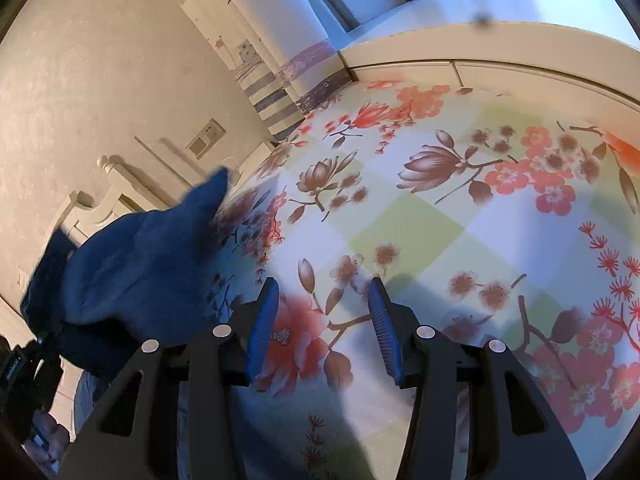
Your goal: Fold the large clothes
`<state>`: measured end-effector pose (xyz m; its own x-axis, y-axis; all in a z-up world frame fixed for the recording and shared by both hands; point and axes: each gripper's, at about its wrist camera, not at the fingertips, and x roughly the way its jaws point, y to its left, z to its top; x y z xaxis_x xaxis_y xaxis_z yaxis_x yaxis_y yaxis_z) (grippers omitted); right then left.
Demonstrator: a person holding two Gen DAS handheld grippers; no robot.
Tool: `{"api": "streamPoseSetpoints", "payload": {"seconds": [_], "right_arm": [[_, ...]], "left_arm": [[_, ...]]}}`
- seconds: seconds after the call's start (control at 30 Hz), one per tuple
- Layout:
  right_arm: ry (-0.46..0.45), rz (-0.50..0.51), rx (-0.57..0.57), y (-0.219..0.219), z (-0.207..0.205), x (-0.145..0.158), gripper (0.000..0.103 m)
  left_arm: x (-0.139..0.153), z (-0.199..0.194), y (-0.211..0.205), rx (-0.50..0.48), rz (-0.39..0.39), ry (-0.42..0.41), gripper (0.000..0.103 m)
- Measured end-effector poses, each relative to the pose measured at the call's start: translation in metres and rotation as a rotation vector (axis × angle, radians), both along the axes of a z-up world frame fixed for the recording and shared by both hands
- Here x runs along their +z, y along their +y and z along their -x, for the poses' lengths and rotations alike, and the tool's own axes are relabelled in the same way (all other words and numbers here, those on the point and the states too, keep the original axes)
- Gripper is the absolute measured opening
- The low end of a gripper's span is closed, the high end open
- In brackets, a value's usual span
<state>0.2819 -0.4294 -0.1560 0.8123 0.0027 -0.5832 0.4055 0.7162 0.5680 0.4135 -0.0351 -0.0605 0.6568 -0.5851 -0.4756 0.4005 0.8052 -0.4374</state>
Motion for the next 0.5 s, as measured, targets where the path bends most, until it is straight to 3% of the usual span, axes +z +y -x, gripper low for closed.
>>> {"api": "streamPoseSetpoints", "payload": {"seconds": [0.07, 0.13, 0.23, 0.4, 0.5], "right_arm": [[0.007, 0.000, 0.002, 0.000, -0.001, -0.001, 0.048], [0.016, 0.001, 0.007, 0.000, -0.003, -0.001, 0.048], [0.022, 0.005, 0.009, 0.001, -0.004, -0.002, 0.048], [0.025, -0.003, 0.003, 0.000, -0.003, -0.002, 0.048], [0.031, 0.011, 0.005, 0.001, -0.004, -0.001, 0.048]], "left_arm": [[-0.006, 0.001, 0.037, 0.065, 0.062, 0.012, 0.018], [-0.016, 0.001, 0.067, 0.054, 0.171, 0.045, 0.021], [-0.028, 0.003, 0.097, 0.115, 0.160, 0.077, 0.022], [-0.061, -0.011, 0.144, 0.225, 0.305, 0.210, 0.022], [-0.076, -0.009, 0.151, 0.258, 0.290, 0.229, 0.025]]}}
